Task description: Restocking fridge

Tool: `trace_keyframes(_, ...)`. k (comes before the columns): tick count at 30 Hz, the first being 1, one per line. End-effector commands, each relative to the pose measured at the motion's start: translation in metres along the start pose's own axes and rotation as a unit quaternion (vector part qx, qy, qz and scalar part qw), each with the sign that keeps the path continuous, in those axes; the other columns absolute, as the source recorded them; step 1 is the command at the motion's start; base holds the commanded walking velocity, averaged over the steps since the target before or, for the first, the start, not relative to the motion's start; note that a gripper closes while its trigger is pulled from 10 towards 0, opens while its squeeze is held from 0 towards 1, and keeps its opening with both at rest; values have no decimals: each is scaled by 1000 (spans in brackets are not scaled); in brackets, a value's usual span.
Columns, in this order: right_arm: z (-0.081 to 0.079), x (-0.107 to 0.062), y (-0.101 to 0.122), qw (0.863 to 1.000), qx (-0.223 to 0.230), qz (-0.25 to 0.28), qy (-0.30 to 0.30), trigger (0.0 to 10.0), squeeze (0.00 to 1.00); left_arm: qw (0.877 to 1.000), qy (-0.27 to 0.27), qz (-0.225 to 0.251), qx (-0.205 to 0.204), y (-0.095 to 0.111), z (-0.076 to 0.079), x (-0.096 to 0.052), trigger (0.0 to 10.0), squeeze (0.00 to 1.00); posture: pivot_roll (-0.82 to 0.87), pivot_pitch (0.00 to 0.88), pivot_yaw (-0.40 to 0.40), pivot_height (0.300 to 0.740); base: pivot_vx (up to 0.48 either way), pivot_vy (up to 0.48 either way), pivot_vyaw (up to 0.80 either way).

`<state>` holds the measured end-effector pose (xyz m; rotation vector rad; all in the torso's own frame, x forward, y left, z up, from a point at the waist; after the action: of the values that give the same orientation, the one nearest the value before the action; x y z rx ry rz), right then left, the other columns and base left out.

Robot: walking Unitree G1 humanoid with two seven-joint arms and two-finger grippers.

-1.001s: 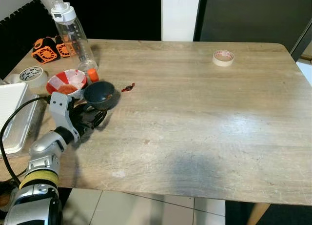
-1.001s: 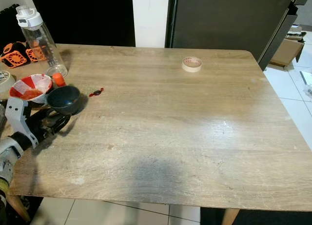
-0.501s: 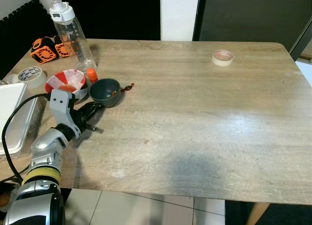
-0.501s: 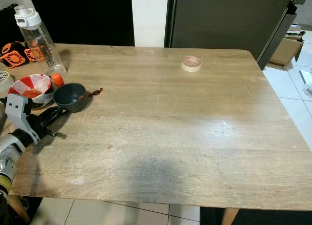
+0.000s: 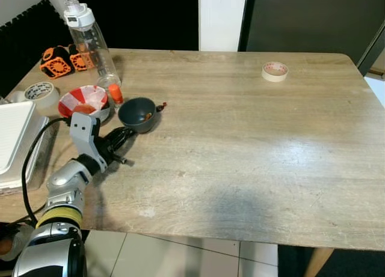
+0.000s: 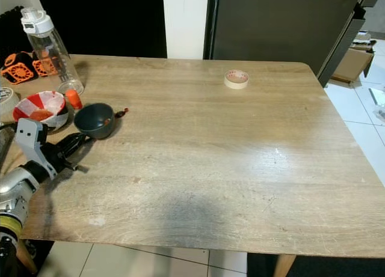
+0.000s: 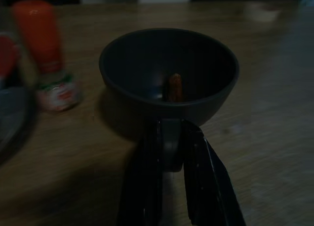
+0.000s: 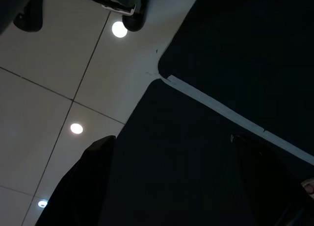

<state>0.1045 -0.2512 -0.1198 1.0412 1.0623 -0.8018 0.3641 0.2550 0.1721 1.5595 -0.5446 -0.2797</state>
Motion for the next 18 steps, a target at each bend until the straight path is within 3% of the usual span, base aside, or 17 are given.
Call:
trace_keyframes(1,-2,-1,-9,1000,7,-13,0,10000,0,999,-52,14,-8,2,14,4,10000,0,-125,148,26,740,0,0,0)
trace_keyframes(7,-2,0,-4,1000,9,-7,0,10000,0,990,-140,19,1,9,35,3,10000,0,-103,106,30,740,0,0,0)
trace_keyframes(13,-3,1,1,1000,11,-3,2,10000,0,987,-161,-1,13,5,41,-5,10000,0,-76,68,29,740,0,0,0)
trace_keyframes(18,-5,2,6,1000,7,0,4,10000,0,983,-179,-23,36,-2,58,-7,10000,0,-53,15,34,740,0,0,0)
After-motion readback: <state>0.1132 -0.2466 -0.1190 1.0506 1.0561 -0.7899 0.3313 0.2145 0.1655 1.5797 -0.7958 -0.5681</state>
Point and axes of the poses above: a point about 5 cm out from each wrist's last joint towards the gripper, its own x axis pointing out of the wrist towards the gripper, its own y axis along the axis of the wrist's last joint, z = x × y, the point moved 2 cm from there along x, pointing out of the wrist towards the gripper, and after that the axes turned 1 degree about x, right-handed, at the moved point
